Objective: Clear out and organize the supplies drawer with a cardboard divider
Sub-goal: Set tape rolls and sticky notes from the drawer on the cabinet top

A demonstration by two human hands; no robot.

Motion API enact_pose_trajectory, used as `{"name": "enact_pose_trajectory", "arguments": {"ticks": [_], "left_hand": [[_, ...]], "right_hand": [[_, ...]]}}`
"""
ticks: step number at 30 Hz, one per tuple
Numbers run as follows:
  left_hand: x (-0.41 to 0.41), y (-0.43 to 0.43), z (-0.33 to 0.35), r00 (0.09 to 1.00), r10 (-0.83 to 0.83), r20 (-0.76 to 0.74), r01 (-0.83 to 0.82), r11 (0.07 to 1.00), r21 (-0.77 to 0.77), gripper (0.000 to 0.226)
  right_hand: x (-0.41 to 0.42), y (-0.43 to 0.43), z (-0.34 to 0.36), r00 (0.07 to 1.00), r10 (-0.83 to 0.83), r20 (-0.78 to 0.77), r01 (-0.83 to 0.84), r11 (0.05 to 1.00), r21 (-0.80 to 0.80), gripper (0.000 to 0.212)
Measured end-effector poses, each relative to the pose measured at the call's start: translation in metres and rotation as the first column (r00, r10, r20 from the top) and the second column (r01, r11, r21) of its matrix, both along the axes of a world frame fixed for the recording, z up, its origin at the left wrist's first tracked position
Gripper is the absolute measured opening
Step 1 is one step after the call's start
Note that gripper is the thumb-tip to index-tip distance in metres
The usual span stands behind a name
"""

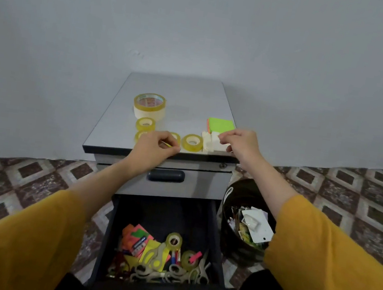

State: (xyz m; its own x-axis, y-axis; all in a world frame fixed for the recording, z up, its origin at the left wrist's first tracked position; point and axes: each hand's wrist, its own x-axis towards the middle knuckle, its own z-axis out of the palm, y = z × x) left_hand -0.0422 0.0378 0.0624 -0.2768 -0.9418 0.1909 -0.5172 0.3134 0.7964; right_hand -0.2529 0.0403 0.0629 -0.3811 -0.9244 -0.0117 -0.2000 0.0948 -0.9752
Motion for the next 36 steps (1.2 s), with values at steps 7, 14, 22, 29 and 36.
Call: {"name": "enact_pose_trajectory", "arguments": {"ticks": [7,14,22,29,36], "left_hand": [[0.035,0.042,-0.061,0.996,-0.005,0.086,-0.01,0.985,0.172,0.015],[0.059,0.06,-0.132,0.979,-0.018,0.205,-0.049,0.947,0.319,0.007],[0.078,0.053,-0.197,0.949,-0.012,0.316,-0.147,0.868,0.474,0.016],[0.073,0.028,-0.226,0.92,-0.068,0.386,-0.16,0.834,0.528,0.018],[0.058,0.011,-0.258,0.832,-0.247,0.496,-0.085,0.827,0.555,0.032]], "right_hand": [[0.023,0.048,-0.054,0.994,0.11,0.008,-0.11,0.982,0.15,0.014],[0.041,0.068,-0.124,0.987,0.153,0.055,-0.162,0.942,0.294,0.021],[0.059,0.062,-0.19,0.974,0.225,0.02,-0.212,0.88,0.424,0.013],[0.058,0.043,-0.224,0.926,0.376,0.039,-0.332,0.758,0.561,0.015],[0.061,0.041,-0.245,0.927,0.358,0.107,-0.341,0.691,0.637,0.014]]}}
